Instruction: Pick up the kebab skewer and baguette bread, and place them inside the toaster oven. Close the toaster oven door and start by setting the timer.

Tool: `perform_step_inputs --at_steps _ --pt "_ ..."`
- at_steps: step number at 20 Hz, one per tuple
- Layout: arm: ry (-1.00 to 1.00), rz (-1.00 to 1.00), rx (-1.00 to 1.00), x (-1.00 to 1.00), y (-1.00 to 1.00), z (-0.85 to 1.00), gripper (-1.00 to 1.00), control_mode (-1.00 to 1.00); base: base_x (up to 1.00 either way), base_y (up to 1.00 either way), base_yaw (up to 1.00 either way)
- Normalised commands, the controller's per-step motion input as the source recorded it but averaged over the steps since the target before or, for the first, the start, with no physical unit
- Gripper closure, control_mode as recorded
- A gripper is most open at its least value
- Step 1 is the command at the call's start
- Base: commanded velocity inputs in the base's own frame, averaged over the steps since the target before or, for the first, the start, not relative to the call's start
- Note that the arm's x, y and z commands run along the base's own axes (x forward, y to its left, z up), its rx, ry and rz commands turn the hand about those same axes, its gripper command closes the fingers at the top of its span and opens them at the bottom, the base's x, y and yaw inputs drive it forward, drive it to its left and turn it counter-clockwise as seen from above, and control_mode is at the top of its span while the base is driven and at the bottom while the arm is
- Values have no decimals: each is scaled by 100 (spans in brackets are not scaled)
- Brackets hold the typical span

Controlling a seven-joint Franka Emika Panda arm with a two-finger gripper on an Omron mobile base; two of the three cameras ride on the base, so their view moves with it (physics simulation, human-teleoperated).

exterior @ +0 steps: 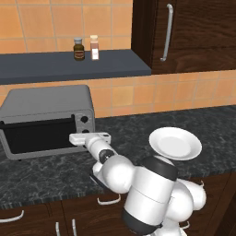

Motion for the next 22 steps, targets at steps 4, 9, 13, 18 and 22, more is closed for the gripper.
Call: perform_step_inputs --at_steps 4,9,13,18,22 --pt "0 -4 0 7 0 0 -100 -100 0 0 0" --pt "0 -3 0 1 0 0 -100 -100 0 0 0" --pt "0 -1 0 0 1 -4 -100 -100 0 0 0" --pt "0 -1 0 7 2 0 -100 -100 0 0 0" --pt "0 0 0 1 0 0 100 -100 0 0 0"
